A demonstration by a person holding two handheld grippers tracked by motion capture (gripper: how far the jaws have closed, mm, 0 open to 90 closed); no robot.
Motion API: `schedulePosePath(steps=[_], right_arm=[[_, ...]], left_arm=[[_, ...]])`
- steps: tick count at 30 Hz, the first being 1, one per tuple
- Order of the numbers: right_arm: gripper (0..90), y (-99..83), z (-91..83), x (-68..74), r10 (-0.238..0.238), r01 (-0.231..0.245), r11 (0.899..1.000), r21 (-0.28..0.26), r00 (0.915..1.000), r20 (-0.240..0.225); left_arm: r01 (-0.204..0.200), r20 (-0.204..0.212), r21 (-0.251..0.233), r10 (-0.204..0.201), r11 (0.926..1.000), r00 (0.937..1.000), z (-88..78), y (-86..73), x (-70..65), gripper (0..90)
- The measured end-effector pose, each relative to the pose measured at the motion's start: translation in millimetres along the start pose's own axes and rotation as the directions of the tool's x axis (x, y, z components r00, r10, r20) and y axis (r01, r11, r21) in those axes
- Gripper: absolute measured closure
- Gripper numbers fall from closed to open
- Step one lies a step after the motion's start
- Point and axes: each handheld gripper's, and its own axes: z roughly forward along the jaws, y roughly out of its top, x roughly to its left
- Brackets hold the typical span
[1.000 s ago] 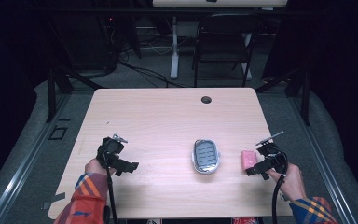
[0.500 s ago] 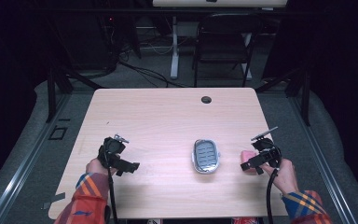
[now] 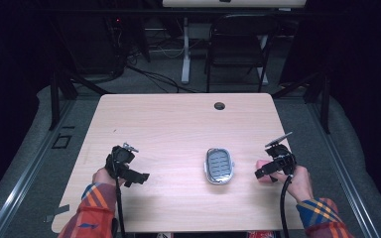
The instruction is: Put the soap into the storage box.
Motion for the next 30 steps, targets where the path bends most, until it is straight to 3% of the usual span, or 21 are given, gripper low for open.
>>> schedulePosePath(steps=[4, 15, 18, 22, 30], right_arm=[[8.8, 2.0, 2.1, -1.4, 0.022, -0.022, 1.000, -0.008, 0.9997, 0.005], [14.4, 8.6, 8.6, 3.2, 0.010, -0.010, 1.000, 0.009, 0.9997, 0.023], [23.7, 8.5, 9.0, 1.4, 0.024, -0.024, 1.000, 0.014, 0.9991, 0.037], [29.0, 7.3, 11.3, -0.4, 0.046, -0.046, 0.999, 0.011, 0.9987, 0.024], [35.5, 6.8, 8.7, -3.3, 0.021, -0.022, 0.999, 0.033, 0.9997, 0.014]], left_arm=[[-0.006, -0.002, 0.001, 0.006, 1.0000, 1.0000, 0.6, 0.6, -0.6, 0.0], [-0.010, -0.002, 0.003, 0.010, 0.9999, 0.9999, 0.8, 0.9, -0.9, 0.0], [-0.009, -0.002, 0.002, 0.009, 1.0000, 1.0000, 1.0, 0.7, -1.2, 0.1], [-0.012, -0.006, 0.010, 0.012, 0.9999, 0.9999, 1.0, 0.9, -1.4, 0.1], [-0.018, -0.004, 0.014, 0.018, 0.9997, 0.9998, 2.2, 1.8, -1.9, 0.1]])
